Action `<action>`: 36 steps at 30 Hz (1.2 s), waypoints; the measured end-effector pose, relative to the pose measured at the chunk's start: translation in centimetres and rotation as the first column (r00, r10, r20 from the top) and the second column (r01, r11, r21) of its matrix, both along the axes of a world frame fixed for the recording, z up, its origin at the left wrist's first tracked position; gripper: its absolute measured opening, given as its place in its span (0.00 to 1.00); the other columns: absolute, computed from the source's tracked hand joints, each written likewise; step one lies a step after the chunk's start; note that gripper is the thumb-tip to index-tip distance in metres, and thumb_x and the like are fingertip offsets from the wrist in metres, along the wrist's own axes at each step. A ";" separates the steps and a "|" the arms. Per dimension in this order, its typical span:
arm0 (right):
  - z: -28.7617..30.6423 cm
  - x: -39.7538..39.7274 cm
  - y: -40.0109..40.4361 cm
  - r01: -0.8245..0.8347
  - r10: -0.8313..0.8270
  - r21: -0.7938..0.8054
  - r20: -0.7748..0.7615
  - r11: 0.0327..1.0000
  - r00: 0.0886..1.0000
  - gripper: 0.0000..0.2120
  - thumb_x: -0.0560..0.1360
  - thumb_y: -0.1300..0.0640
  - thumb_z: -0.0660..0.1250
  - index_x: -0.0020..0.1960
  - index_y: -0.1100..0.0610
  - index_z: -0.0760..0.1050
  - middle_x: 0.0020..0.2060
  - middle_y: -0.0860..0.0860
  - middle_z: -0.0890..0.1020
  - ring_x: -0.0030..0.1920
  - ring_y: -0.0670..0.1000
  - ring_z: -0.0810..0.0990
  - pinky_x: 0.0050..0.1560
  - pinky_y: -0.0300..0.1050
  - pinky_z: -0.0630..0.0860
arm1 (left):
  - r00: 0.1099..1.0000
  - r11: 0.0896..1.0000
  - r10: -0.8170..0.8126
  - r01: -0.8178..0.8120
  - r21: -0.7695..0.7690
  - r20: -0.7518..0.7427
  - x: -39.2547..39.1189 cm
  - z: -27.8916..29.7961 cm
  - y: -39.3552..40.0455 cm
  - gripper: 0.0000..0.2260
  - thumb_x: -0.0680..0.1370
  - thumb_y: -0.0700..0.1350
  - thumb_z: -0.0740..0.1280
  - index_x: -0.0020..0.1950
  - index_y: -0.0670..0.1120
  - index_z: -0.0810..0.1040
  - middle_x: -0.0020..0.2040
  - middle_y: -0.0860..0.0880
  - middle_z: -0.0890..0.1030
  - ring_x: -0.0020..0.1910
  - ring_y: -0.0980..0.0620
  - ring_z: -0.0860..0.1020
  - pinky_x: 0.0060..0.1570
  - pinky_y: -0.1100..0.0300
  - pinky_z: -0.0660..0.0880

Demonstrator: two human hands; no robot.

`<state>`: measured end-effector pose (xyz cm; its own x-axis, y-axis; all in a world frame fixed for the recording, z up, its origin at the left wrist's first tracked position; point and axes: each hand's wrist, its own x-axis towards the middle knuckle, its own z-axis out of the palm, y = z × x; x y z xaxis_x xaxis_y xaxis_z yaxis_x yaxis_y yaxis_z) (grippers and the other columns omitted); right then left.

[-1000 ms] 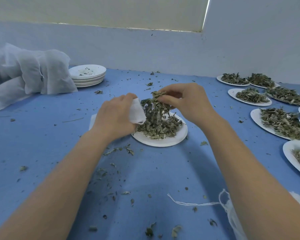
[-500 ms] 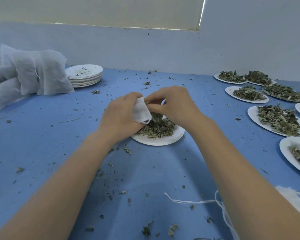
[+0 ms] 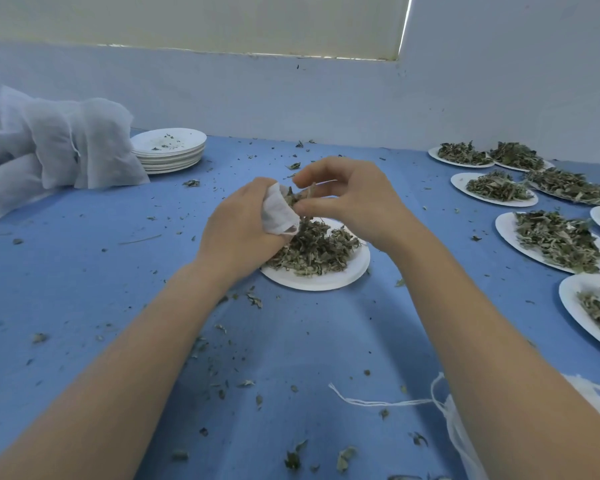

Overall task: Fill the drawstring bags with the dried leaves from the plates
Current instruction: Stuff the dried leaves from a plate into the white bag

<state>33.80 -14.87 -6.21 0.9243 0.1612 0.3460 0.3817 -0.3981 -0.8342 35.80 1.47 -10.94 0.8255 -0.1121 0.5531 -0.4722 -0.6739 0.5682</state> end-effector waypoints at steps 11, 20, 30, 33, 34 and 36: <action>-0.9 0.1 2.1 0.015 -0.008 -0.066 0.095 0.998 0.995 0.12 0.69 0.64 0.69 0.43 0.48 0.73 0.33 0.44 0.83 0.37 0.42 0.79 0.38 0.30 0.74 | 0.999 0.999 -0.036 0.036 0.040 0.002 -0.2 -0.3 -0.7 0.21 0.68 0.48 0.70 0.59 0.47 0.72 0.43 0.52 0.75 0.45 0.49 0.75 0.42 0.55 0.72; 0.2 -0.1 0.4 -0.043 0.046 -0.092 0.037 0.995 0.998 0.19 0.69 0.61 0.72 0.58 0.51 0.75 0.44 0.45 0.84 0.45 0.44 0.80 0.49 0.34 0.76 | 0.999 0.999 -0.044 0.044 -0.026 -0.004 0.1 -0.1 -0.2 0.20 0.66 0.50 0.71 0.56 0.57 0.71 0.42 0.63 0.74 0.42 0.59 0.74 0.40 0.66 0.71; -1.2 0.2 0.8 0.083 -0.074 0.036 -0.211 0.996 0.975 0.09 0.71 0.55 0.73 0.49 0.55 0.80 0.39 0.53 0.85 0.38 0.51 0.85 0.49 0.42 0.80 | 0.995 0.999 -0.045 0.043 0.020 0.089 0.3 -0.3 0.0 0.20 0.68 0.45 0.73 0.58 0.51 0.74 0.47 0.60 0.76 0.45 0.62 0.70 0.40 0.70 0.65; -0.8 0.1 0.7 0.159 -0.156 0.020 -0.106 0.987 0.982 0.06 0.67 0.57 0.76 0.42 0.56 0.82 0.34 0.54 0.85 0.37 0.50 0.85 0.47 0.40 0.80 | 0.996 0.995 -0.023 0.015 0.094 0.087 0.6 -0.4 0.0 0.20 0.69 0.45 0.73 0.60 0.50 0.73 0.53 0.53 0.78 0.49 0.53 0.73 0.46 0.63 0.66; -0.6 0.1 0.7 0.160 -0.159 0.007 -0.079 0.987 0.984 0.05 0.67 0.57 0.76 0.41 0.55 0.83 0.34 0.53 0.85 0.37 0.50 0.84 0.46 0.39 0.80 | 0.997 0.995 -0.024 0.016 0.097 0.080 0.6 -0.5 -0.1 0.20 0.70 0.45 0.72 0.61 0.50 0.73 0.53 0.52 0.78 0.50 0.52 0.74 0.47 0.63 0.67; -0.3 0.1 1.1 0.158 -0.159 -0.065 -0.004 0.985 0.987 0.03 0.66 0.57 0.76 0.39 0.53 0.83 0.33 0.48 0.84 0.36 0.44 0.83 0.43 0.33 0.78 | 0.997 0.994 -0.026 0.019 0.108 0.069 0.6 -0.5 -0.3 0.21 0.70 0.44 0.72 0.62 0.49 0.72 0.54 0.50 0.78 0.52 0.51 0.74 0.48 0.63 0.66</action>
<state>33.86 -13.81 -6.49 0.9429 0.0341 0.3314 0.3022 -0.5059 -0.8079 36.45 1.15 -11.46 0.7817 -0.1923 0.5933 -0.5242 -0.7180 0.4579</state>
